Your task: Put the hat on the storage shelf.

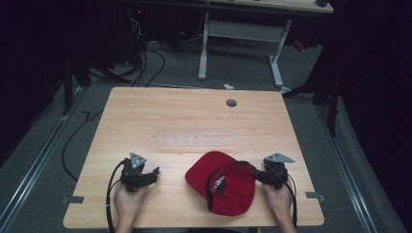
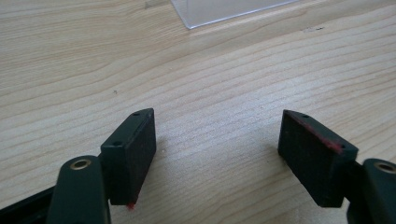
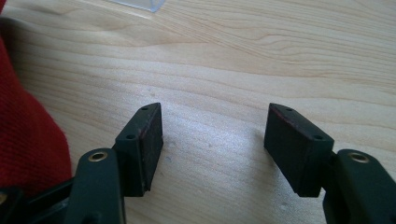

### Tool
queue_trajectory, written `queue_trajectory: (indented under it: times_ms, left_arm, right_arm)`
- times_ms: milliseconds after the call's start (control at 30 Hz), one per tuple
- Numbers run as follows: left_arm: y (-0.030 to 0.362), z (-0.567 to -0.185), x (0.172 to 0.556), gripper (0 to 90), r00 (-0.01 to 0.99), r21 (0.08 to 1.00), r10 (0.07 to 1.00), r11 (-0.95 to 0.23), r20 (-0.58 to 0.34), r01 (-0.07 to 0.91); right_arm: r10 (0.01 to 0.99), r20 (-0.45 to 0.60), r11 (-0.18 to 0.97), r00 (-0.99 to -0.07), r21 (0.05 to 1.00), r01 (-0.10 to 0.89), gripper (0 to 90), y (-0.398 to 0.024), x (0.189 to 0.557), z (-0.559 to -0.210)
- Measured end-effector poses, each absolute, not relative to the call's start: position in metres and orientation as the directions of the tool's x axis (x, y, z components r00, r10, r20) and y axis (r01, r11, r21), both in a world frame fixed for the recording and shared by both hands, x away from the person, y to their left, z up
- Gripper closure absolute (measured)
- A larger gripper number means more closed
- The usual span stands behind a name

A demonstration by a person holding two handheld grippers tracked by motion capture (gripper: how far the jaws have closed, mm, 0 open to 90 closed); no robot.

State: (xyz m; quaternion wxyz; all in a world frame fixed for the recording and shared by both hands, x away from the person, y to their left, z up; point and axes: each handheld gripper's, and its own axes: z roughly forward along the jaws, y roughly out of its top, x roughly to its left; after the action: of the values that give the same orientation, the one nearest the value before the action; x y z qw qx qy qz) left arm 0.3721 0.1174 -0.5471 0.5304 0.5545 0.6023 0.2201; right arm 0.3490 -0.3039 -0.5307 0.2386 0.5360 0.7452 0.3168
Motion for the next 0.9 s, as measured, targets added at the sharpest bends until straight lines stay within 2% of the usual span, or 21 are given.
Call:
queue_trajectory:
  times_ms: [533,900]
  left_arm:
    - [0.1172,-0.5471,0.3720,27.0,0.179,0.853,0.901,0.286,-0.395,0.437]
    - [0.1172,-0.5471,0.3719,26.7,0.181,0.853,0.901,0.285,-0.394,0.438]
  right_arm:
    - [0.949,-0.018,0.229,-0.315,0.728,0.647,37.6,-0.3040,0.3488,-0.5307]
    - [0.950,0.008,0.207,-0.312,0.730,0.651,50.5,-0.3121,0.3475,-0.5288]
